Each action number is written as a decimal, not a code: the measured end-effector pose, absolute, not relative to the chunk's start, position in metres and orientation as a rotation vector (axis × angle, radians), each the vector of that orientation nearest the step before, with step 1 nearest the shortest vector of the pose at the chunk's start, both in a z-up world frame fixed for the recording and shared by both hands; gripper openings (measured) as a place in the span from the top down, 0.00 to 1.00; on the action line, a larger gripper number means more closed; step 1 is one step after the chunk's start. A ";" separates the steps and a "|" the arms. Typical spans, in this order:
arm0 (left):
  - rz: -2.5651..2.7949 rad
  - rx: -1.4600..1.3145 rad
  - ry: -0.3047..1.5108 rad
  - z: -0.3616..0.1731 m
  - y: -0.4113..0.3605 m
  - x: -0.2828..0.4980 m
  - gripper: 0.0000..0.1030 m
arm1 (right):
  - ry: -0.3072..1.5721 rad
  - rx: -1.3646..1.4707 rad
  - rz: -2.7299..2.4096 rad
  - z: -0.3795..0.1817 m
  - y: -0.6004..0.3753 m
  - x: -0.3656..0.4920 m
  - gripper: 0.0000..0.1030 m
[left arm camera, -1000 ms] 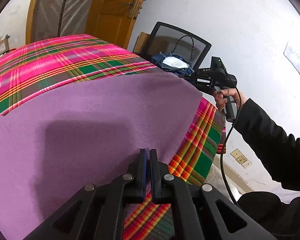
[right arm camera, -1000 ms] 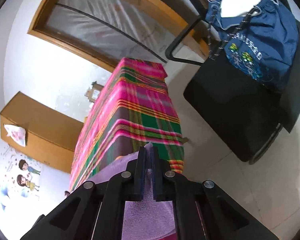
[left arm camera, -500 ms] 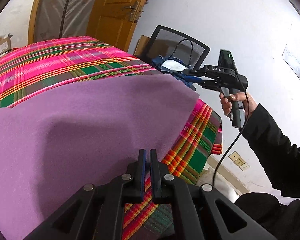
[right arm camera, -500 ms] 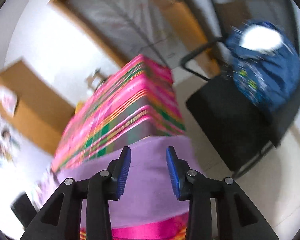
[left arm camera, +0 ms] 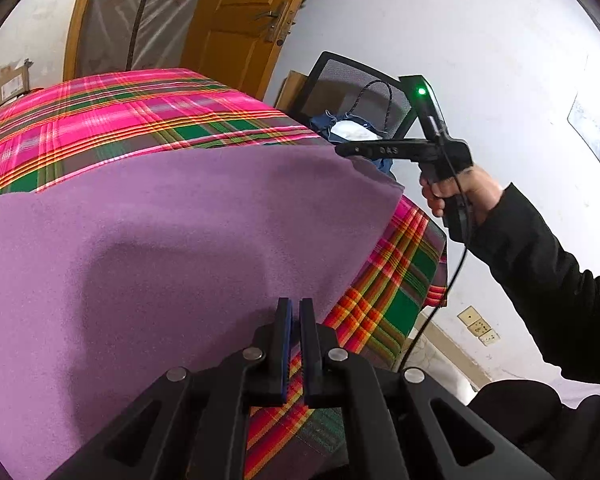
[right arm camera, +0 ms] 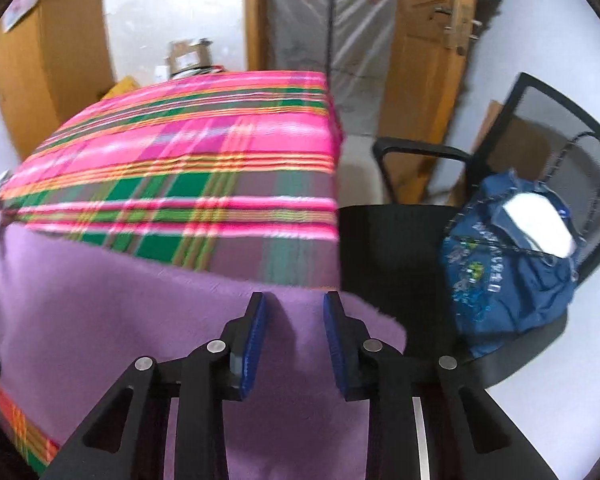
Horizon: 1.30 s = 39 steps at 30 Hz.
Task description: Fold clothes
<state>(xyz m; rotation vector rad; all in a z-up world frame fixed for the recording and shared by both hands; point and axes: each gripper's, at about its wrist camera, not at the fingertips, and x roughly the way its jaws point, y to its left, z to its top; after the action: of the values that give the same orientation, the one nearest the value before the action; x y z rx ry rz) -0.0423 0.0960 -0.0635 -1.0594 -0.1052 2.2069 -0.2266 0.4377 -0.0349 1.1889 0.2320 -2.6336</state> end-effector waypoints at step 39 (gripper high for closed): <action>2.647 -1.151 -0.225 -0.053 -0.018 -0.013 0.89 | 0.126 0.882 -2.173 -0.016 0.272 -0.117 0.67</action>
<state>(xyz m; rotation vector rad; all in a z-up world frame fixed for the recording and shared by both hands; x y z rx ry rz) -0.0126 -0.0182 -0.0534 -1.1506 -0.2255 2.6474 -0.1166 0.2718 -0.0162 0.8821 0.1261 -2.1726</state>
